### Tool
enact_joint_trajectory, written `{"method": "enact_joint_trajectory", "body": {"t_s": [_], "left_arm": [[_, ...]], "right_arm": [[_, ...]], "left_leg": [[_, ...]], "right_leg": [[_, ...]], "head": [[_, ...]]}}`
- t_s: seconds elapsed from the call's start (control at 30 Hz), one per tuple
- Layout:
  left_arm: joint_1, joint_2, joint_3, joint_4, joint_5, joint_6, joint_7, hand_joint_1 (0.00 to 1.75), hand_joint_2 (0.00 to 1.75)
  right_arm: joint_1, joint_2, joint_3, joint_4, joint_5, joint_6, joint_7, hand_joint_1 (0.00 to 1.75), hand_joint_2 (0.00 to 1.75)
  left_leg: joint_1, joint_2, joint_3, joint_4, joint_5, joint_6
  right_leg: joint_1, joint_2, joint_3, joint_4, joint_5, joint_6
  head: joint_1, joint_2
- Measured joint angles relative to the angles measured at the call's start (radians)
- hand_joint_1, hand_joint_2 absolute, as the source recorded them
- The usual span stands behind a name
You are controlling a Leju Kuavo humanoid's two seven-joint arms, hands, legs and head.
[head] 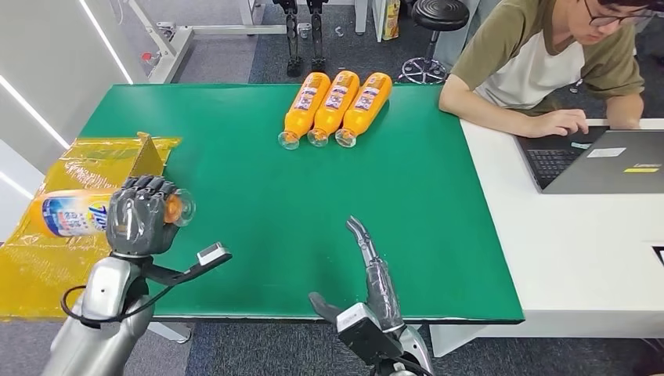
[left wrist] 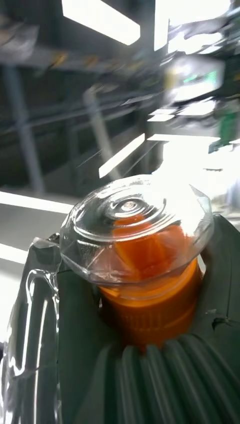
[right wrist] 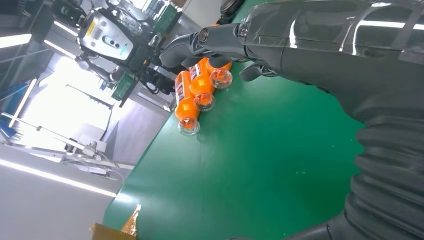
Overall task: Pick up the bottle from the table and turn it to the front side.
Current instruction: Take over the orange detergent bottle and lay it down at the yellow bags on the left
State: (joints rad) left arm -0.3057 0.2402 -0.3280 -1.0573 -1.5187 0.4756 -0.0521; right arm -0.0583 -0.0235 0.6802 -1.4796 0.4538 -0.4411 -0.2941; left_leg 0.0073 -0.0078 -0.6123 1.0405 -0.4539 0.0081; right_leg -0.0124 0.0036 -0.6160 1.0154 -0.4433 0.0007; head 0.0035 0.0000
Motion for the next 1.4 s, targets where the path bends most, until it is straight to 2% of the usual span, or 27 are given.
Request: {"method": "enact_joint_trajectory", "body": {"t_s": [0.1, 0.23, 0.4, 0.57, 0.6, 0.63, 0.7, 0.73, 0.77, 0.93, 1.17, 1.3, 1.4], "left_arm": [[-0.115, 0.048, -0.049, 0.171, 0.045, -0.123, -0.115, 1.75, 1.75], [-0.232, 0.079, -0.121, 0.342, 0.097, -0.277, -0.235, 1.75, 1.75], [-0.333, 0.085, -0.185, 0.485, 0.134, -0.395, -0.263, 1.75, 1.75], [-0.390, 0.079, -0.224, 0.574, 0.158, -0.468, -0.265, 1.75, 1.75], [-0.398, 0.077, -0.228, 0.585, 0.161, -0.476, -0.266, 1.68, 1.75], [-0.405, 0.075, -0.232, 0.597, 0.165, -0.483, -0.268, 1.50, 1.75], [-0.420, 0.069, -0.241, 0.618, 0.176, -0.506, -0.271, 0.62, 1.75], [-0.427, 0.065, -0.245, 0.629, 0.182, -0.522, -0.272, 0.25, 1.75], [-0.433, 0.060, -0.248, 0.639, 0.187, -0.540, -0.272, 0.00, 1.75], [-0.437, 0.031, -0.268, 0.675, 0.213, -0.590, -0.271, 0.00, 1.75], [-0.404, -0.010, -0.270, 0.694, 0.261, -0.567, -0.250, 0.00, 1.75], [-0.392, -0.015, -0.270, 0.698, 0.299, -0.550, -0.253, 0.00, 1.75], [-0.379, -0.016, -0.265, 0.698, 0.358, -0.501, -0.275, 0.00, 1.75]], "right_arm": [[0.001, -0.001, -0.003, 0.000, -0.004, -0.010, 0.000, 0.00, 1.75], [0.007, -0.001, -0.013, -0.011, 0.001, -0.018, 0.015, 0.00, 1.75], [0.033, -0.001, -0.028, -0.035, 0.026, -0.023, 0.030, 0.00, 1.75], [0.049, 0.002, -0.041, -0.051, 0.046, -0.023, 0.035, 0.00, 1.75], [0.051, 0.004, -0.043, -0.053, 0.050, -0.023, 0.038, 0.00, 1.75], [0.054, 0.006, -0.047, -0.056, 0.056, -0.022, 0.041, 0.00, 1.75], [0.058, 0.013, -0.055, -0.061, 0.068, -0.016, 0.047, 0.00, 1.75], [0.060, 0.017, -0.060, -0.064, 0.073, -0.011, 0.049, 0.00, 1.75], [0.061, 0.022, -0.064, -0.065, 0.078, -0.005, 0.050, 0.00, 1.75], [0.060, 0.040, -0.080, -0.067, 0.090, 0.015, 0.049, 0.00, 1.75], [0.049, 0.049, -0.091, -0.060, 0.089, 0.031, 0.041, 0.00, 1.75], [0.038, 0.050, -0.092, -0.050, 0.085, 0.036, 0.032, 0.00, 1.75], [0.032, 0.050, -0.096, -0.042, 0.083, 0.038, 0.029, 0.00, 1.75]], "left_leg": [[0.000, 0.002, 0.000, 0.000, 0.001, -0.001], [0.000, 0.005, 0.000, 0.000, 0.001, -0.001], [0.000, 0.005, -0.001, 0.000, 0.001, -0.001], [0.000, 0.006, -0.001, 0.000, 0.001, -0.002], [0.000, 0.006, -0.001, 0.000, 0.001, -0.002], [0.000, 0.006, -0.001, 0.000, 0.001, -0.002], [0.000, 0.006, -0.001, 0.000, 0.001, -0.002], [0.000, 0.006, -0.001, 0.000, 0.001, -0.002], [0.000, 0.006, -0.001, 0.000, 0.001, -0.002], [0.000, 0.005, -0.002, 0.000, 0.001, -0.002], [0.000, 0.005, -0.002, 0.000, 0.001, -0.002], [0.000, 0.005, -0.002, 0.000, 0.001, -0.002], [0.000, 0.005, -0.002, 0.000, 0.001, -0.002]], "right_leg": [[0.000, 0.002, -0.001, 0.000, 0.002, -0.001], [0.000, 0.005, -0.001, 0.000, 0.003, -0.001], [0.000, 0.006, -0.003, 0.000, 0.003, -0.001], [0.000, 0.006, -0.003, 0.000, 0.003, -0.001], [0.000, 0.006, -0.003, 0.000, 0.003, -0.001], [0.000, 0.006, -0.003, 0.000, 0.003, -0.001], [0.000, 0.006, -0.003, 0.000, 0.003, -0.001], [0.000, 0.006, -0.003, 0.000, 0.003, -0.001], [0.000, 0.006, -0.003, 0.000, 0.003, -0.001], [0.000, 0.006, -0.003, 0.001, 0.003, -0.001], [0.000, 0.006, -0.003, 0.000, 0.003, -0.001], [0.000, 0.006, -0.003, 0.001, 0.003, -0.001], [0.000, 0.006, -0.003, 0.001, 0.003, -0.001]], "head": [[0.000, 0.000], [0.000, 0.000], [0.000, 0.000], [0.000, 0.000], [0.000, 0.000], [0.000, 0.000], [0.000, 0.000], [0.000, 0.000], [0.000, 0.000], [0.000, 0.000], [0.000, 0.000], [0.000, 0.000], [0.000, 0.000]]}}
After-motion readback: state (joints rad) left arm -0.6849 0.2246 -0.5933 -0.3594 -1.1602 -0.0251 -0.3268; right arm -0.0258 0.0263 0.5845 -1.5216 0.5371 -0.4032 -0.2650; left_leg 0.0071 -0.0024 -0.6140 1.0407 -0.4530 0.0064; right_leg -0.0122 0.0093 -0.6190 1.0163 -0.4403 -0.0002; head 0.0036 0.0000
